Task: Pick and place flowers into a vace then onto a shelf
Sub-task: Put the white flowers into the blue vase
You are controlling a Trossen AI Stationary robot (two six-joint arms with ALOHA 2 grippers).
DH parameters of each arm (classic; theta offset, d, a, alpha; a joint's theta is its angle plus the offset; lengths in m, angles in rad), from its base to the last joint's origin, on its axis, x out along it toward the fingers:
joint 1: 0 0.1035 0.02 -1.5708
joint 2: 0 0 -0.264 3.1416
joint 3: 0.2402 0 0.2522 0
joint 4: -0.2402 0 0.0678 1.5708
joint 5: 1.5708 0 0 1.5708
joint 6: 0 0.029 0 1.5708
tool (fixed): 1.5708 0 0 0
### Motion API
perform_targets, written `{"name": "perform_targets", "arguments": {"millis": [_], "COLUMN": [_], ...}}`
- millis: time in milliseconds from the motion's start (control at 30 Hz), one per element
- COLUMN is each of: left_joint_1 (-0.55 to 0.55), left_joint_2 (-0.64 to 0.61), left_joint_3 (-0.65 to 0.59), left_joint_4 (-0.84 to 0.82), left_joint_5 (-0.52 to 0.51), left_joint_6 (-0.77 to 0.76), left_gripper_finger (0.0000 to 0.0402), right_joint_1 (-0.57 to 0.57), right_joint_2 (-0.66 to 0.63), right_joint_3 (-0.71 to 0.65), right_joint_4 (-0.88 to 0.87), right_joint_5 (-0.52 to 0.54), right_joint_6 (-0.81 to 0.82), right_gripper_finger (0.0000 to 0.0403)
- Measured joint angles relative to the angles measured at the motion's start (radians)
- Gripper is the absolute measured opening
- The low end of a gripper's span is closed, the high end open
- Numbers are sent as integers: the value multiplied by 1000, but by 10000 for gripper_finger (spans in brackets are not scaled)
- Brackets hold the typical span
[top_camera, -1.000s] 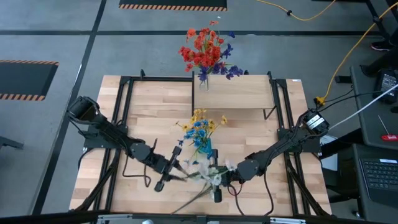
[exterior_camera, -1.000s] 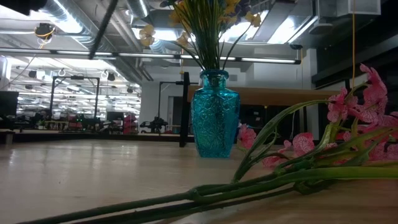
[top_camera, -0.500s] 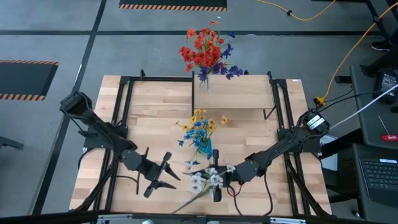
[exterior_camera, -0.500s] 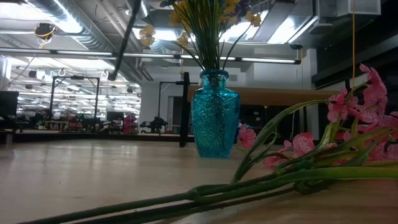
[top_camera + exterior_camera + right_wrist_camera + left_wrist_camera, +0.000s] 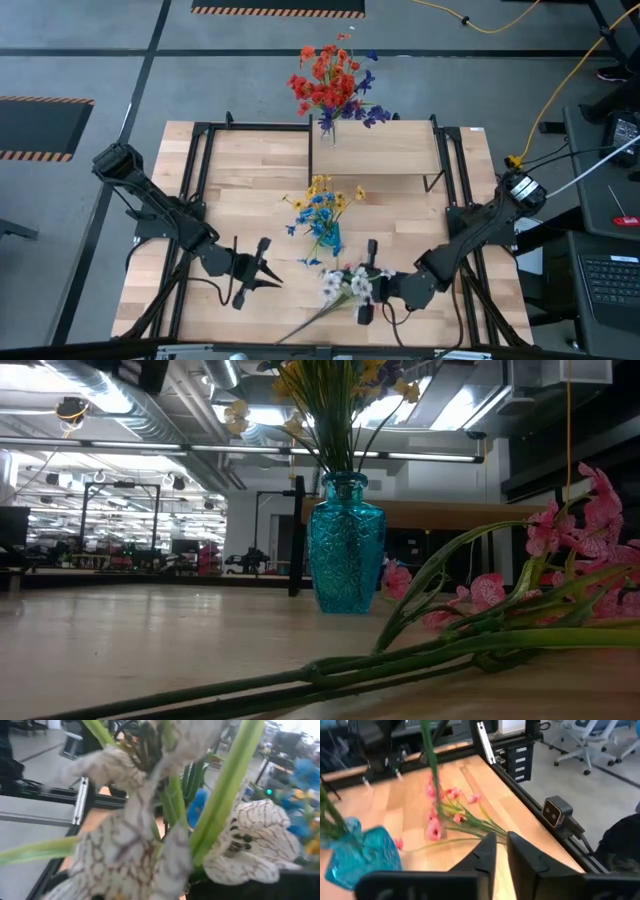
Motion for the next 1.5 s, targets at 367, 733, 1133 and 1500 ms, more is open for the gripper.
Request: {"name": "perform_targets", "arguments": {"millis": [367, 733, 1133, 1500], "left_joint_1": [26, 26, 26, 26], "left_joint_2": [0, 0, 0, 0], "left_joint_3": [-58, -58, -58, -58], "left_joint_4": [34, 34, 34, 33], "left_joint_5": [5, -18, -18, -18], "left_joint_6": [-78, -70, -70, -69], "left_gripper_finger": [5, 7, 3, 3], "right_joint_1": [-2, -87, -155, -153], "right_joint_2": [-159, -199, -203, -203], "right_joint_3": [0, 0, 0, 0], "right_joint_4": [-203, -223, -221, -244], "right_joint_5": [123, 136, 73, 73], "right_joint_6": [72, 53, 22, 14], "right_gripper_finger": [0, 0, 0, 0]}}
